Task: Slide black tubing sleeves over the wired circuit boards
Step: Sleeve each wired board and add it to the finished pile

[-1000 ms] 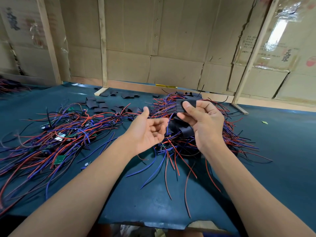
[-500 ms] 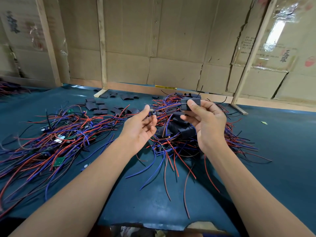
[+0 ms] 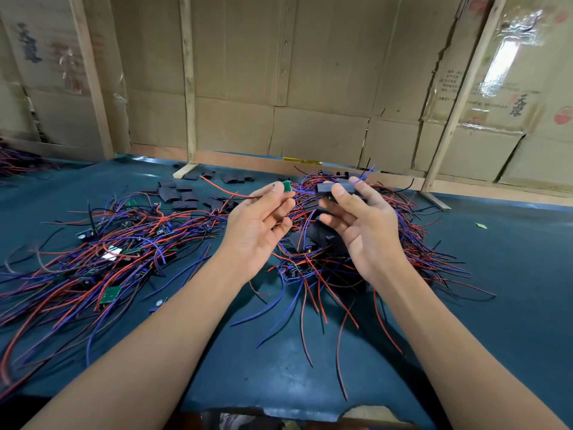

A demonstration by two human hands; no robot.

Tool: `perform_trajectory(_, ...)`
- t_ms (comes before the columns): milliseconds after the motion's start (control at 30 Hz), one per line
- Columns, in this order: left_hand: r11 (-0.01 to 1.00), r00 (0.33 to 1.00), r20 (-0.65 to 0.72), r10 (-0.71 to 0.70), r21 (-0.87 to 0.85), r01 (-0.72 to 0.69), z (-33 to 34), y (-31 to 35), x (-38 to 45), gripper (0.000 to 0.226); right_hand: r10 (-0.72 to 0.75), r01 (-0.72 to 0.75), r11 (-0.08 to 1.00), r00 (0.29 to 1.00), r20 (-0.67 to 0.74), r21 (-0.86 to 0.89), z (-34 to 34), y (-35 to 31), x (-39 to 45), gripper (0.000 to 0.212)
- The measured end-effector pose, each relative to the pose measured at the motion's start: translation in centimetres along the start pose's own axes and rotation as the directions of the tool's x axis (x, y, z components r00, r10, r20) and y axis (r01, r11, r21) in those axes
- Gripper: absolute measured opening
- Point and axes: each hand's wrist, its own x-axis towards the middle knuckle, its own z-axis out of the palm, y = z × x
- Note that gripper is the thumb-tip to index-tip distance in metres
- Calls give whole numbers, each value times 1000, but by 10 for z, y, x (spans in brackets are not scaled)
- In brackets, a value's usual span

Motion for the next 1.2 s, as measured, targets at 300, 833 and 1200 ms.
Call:
perform_trajectory(300, 991, 986, 145, 88, 85, -101, 3, -9, -3, 23, 87, -85, 996, 995, 56, -33, 0, 10, 0, 28)
perform_trajectory(833, 905, 938, 162, 307, 256, -341, 2, -15, -3, 25, 109, -109, 994, 994, 26, -14, -2, 7, 1, 25)
perform_trajectory(1200, 755, 883, 233, 408, 457, -469, 4, -19, -5, 24, 128, -127, 991, 991, 30, -31, -3, 7, 2, 33)
